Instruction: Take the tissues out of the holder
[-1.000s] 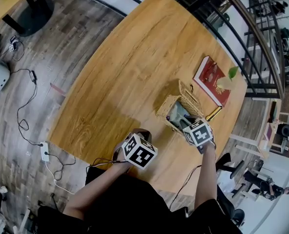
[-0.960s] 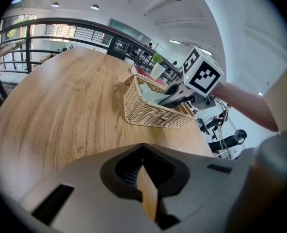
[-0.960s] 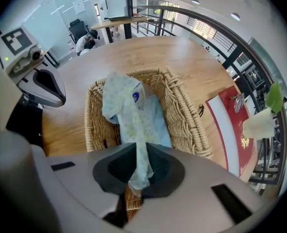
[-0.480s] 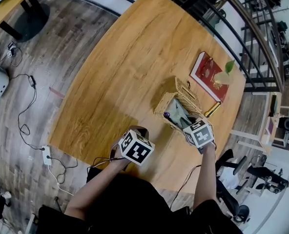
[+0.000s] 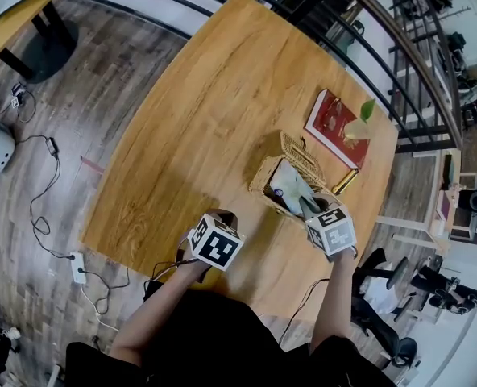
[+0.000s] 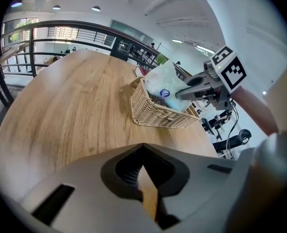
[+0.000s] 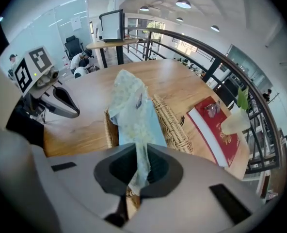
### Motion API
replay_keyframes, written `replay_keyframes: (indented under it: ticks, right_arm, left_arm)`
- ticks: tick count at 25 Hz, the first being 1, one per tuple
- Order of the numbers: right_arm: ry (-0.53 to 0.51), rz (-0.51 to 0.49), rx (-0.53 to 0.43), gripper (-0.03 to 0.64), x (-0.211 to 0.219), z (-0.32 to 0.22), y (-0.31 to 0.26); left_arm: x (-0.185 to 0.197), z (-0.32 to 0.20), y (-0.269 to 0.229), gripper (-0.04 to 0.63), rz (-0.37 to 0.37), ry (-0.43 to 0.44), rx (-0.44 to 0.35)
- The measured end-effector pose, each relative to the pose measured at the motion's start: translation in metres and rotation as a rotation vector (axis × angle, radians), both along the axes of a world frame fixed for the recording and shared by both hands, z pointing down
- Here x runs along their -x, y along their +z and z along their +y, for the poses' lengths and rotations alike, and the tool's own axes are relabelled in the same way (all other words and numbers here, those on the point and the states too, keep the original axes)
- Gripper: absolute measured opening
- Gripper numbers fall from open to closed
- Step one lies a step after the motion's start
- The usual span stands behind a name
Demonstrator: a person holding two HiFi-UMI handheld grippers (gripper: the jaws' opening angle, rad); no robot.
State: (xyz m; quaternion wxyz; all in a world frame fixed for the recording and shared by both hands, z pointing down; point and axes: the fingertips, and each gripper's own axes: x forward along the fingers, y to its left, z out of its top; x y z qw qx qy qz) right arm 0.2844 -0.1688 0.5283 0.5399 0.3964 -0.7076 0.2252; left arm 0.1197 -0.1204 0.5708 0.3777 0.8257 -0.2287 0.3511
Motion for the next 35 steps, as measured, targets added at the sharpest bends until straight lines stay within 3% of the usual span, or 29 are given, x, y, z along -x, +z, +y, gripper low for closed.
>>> replay_keyframes:
  ticks: [7,15,30,35]
  right_arm:
    - [0.038,-0.011,-0.100,0.014,0.005,0.000,-0.030]
    - [0.089,-0.091,-0.177,0.014,0.026,-0.002,-0.052]
    - [0.125,-0.208,-0.389,0.014,0.089,-0.056,-0.085]
    - [0.147,-0.248,-0.395,0.014,0.107,-0.076,-0.088]
  left_arm:
    - [0.008,-0.005,-0.004,0.000,0.004,-0.040,-0.019]
    - [0.015,-0.007,-0.013,0.000,0.024,-0.079,-0.021]
    - [0.048,-0.021,-0.029,0.000,0.052,-0.175,-0.035]
    - [0.058,-0.036,-0.038,0.000,0.065,-0.206,-0.055]
